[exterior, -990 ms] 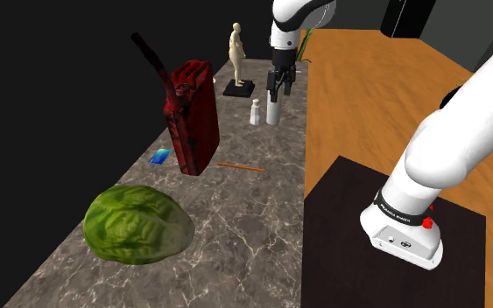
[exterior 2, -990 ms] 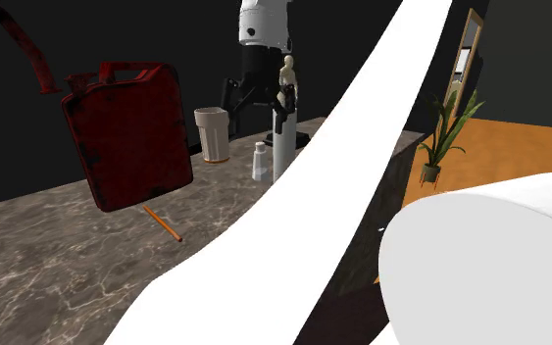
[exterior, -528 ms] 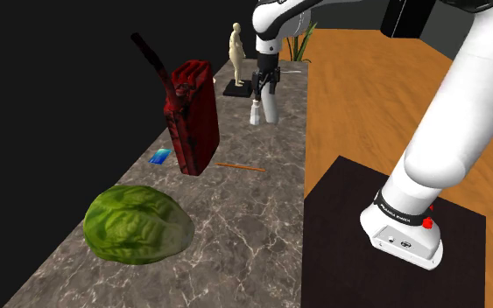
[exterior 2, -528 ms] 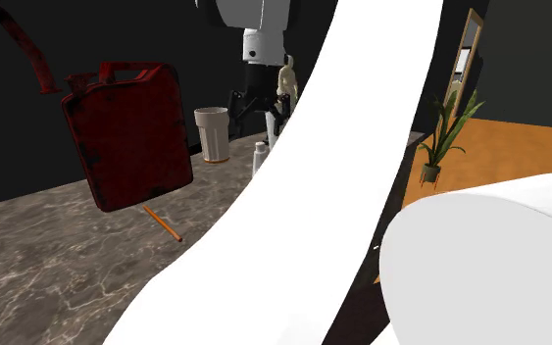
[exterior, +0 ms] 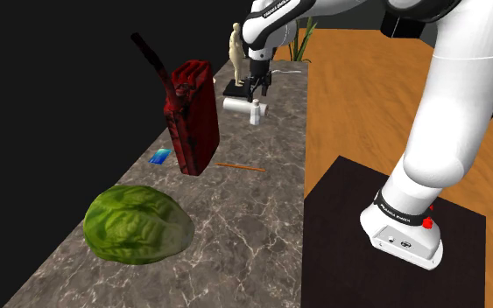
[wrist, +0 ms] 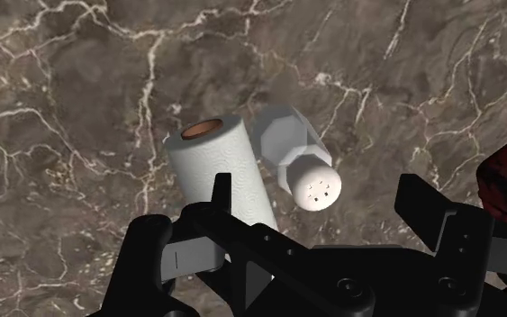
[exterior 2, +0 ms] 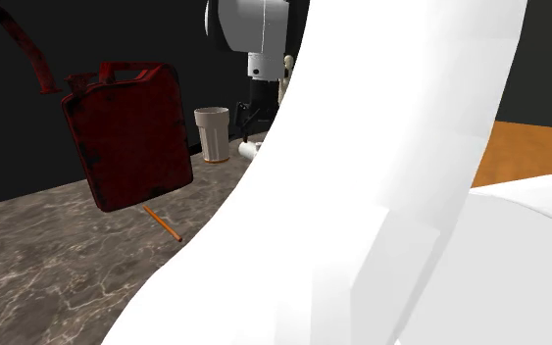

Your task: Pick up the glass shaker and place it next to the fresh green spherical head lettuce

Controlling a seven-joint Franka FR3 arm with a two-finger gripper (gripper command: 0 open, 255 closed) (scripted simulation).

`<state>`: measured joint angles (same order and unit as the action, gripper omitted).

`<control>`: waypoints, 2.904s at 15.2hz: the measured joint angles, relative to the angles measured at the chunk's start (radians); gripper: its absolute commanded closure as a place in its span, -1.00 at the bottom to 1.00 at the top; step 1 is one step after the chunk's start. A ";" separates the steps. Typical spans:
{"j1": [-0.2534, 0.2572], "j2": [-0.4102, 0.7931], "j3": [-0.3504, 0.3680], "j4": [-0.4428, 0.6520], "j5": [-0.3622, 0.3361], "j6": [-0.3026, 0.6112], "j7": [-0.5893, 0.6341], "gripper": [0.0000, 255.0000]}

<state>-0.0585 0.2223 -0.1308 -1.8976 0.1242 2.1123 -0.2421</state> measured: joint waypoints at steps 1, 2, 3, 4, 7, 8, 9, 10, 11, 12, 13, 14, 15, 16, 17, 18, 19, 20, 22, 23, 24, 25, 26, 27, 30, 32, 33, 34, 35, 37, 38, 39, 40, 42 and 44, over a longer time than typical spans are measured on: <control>0.000 0.006 0.000 -0.005 0.002 0.012 -0.002 -1.00; -0.001 0.015 0.000 -0.009 0.004 0.023 -0.005 -1.00; 0.001 0.021 0.002 -0.015 0.005 0.036 -0.002 -1.00; 0.002 0.027 0.003 -0.018 0.006 0.045 -0.002 -1.00; 0.001 0.029 0.003 -0.024 0.008 0.053 -0.004 -1.00; 0.001 0.029 0.003 -0.024 0.008 0.054 -0.004 -1.00; 0.001 0.029 0.003 -0.024 0.008 0.054 -0.004 -1.00; 0.001 0.029 0.003 -0.024 0.008 0.054 -0.004 -1.00; 0.001 0.029 0.003 -0.024 0.008 0.054 -0.004 -1.00; 0.001 0.029 0.003 -0.024 0.008 0.054 -0.004 1.00; 0.001 0.029 0.003 -0.024 0.008 0.054 -0.004 1.00; 0.001 0.029 0.003 -0.024 0.008 0.054 -0.004 1.00; 0.001 0.029 0.003 -0.024 0.008 0.054 -0.004 1.00; 0.001 0.029 0.003 -0.024 0.008 0.054 -0.004 1.00; 0.001 0.029 0.003 -0.024 0.008 0.054 -0.005 1.00; 0.001 0.029 0.003 -0.024 0.008 0.054 -0.005 1.00; 0.001 0.029 0.003 -0.024 0.008 0.055 -0.004 1.00; 0.001 0.029 0.003 -0.024 0.008 0.055 -0.004 1.00; 0.001 0.029 0.003 -0.024 0.008 0.054 -0.004 1.00; 0.001 0.027 0.003 -0.021 0.007 0.049 -0.003 1.00; 0.002 0.024 0.003 -0.015 0.006 0.041 -0.002 1.00; 0.002 0.014 0.002 -0.015 0.004 0.030 -0.001 1.00; 0.000 0.012 0.001 -0.005 0.003 0.018 -0.001 1.00; 0.002 0.006 0.001 0.002 0.001 0.005 0.003 1.00; 0.003 -0.006 0.001 0.022 -0.003 -0.026 0.008 1.00; 0.004 -0.020 0.001 0.032 -0.007 -0.050 0.013 1.00; 0.003 -0.023 0.000 0.043 -0.008 -0.063 0.013 1.00; 0.003 -0.025 -0.001 0.053 -0.009 -0.075 0.014 1.00; 0.002 -0.032 -0.001 0.059 -0.010 -0.088 0.015 1.00; 0.002 -0.040 -0.002 0.075 -0.013 -0.113 0.017 1.00; 0.002 -0.045 -0.002 0.083 -0.014 -0.125 0.018 1.00; 0.001 -0.049 -0.003 0.094 -0.015 -0.140 0.019 1.00; 0.002 -0.048 -0.003 0.107 -0.015 -0.152 0.021 1.00; 0.003 -0.054 -0.003 0.124 -0.017 -0.175 0.024 1.00; 0.002 -0.061 -0.003 0.145 -0.019 -0.202 0.027 1.00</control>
<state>-0.0562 0.1615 -0.1342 -1.7527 0.1049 1.9098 -0.2150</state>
